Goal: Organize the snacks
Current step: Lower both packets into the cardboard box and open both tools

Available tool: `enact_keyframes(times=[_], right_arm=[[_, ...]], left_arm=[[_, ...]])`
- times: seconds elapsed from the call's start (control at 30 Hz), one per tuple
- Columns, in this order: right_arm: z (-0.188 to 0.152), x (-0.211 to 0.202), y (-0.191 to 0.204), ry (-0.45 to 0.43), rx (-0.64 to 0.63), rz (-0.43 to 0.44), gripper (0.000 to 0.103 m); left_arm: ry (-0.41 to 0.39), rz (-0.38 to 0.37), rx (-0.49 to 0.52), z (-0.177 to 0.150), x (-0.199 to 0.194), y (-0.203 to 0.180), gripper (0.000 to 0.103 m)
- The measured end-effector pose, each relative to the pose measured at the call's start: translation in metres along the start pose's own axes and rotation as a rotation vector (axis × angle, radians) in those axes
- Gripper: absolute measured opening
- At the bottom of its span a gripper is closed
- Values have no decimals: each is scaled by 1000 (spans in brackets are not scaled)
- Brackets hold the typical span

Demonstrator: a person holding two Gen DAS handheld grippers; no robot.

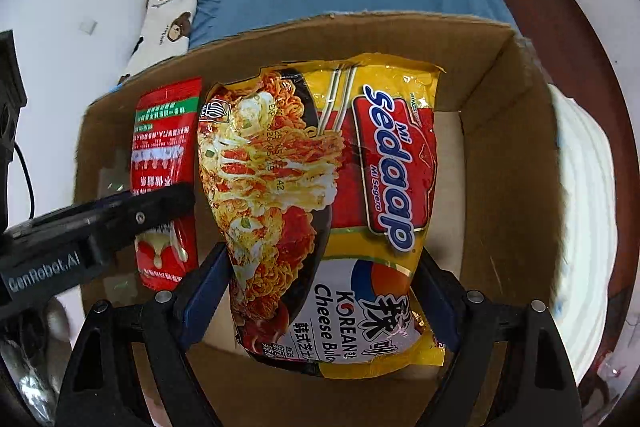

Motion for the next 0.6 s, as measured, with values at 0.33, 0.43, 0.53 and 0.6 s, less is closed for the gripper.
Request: enact_keyframes(times=[0.33,0.43,0.53,0.6], right_arm=[[11,13,19,1,-40,-67,101],[7,12,20,-5,-22,-67,101],[-7,5,21,-22,-8,-69,101],[-15,-4,25,-50,-8,-80,101]], left_arm=[[5,9,-4,5,11,15,95],[-21,6,-1,-1,2,14,95],[-80,8,3,-8,-12,13,95],[-117,15,10,-18,-26,9,95]])
Point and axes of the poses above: each gripper's, at about its wrist camera, not at the fingertips, and x roughly the way its jaws point, y to its left, z to its top, the point moved 4 cm from there along x, roughly the way its jaws point, and after that the axes turned 13 degrees about -z, right-handed, at the moved point
